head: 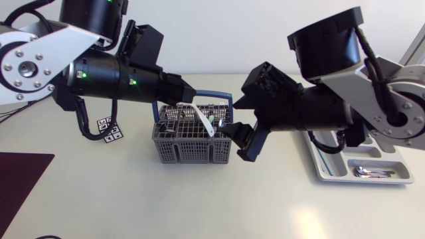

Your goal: Transfer all utensils from the basket to the drawer tray.

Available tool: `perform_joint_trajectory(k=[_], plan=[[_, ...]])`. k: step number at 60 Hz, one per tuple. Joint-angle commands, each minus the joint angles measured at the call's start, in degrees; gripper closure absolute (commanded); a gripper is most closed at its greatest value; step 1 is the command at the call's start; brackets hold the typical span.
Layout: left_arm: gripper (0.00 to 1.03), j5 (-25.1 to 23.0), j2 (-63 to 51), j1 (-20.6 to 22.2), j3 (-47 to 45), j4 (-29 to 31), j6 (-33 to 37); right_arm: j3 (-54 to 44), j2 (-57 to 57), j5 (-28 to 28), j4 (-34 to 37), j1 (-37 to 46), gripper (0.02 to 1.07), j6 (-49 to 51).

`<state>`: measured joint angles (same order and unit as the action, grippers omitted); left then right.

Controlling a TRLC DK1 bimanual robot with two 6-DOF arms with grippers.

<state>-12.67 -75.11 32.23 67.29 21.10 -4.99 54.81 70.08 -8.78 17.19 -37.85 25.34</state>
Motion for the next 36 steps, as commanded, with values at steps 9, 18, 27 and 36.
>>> perform_joint_trajectory(k=[9, 18, 27, 36], plan=[[1.0, -6.9, -3.4, -1.6, 4.3, 0.7, -5.5, 3.0, 4.7, -0.5, -4.1, -2.2, 0.33, -5.5], [1.0, -7.0, -4.5, -1.1, 4.7, 0.8, -5.5, 5.3, 7.2, -0.6, -5.2, -2.3, 0.41, -7.0], [1.0, -7.1, -4.4, -0.9, 4.8, 0.8, -5.5, 7.4, 8.7, -2.5, -5.1, -1.7, 0.48, -8.2], [1.0, -7.1, -4.2, -0.9, 4.7, 0.7, -5.5, 8.7, 9.5, -3.6, -4.3, -1.6, 0.62, -8.3]])
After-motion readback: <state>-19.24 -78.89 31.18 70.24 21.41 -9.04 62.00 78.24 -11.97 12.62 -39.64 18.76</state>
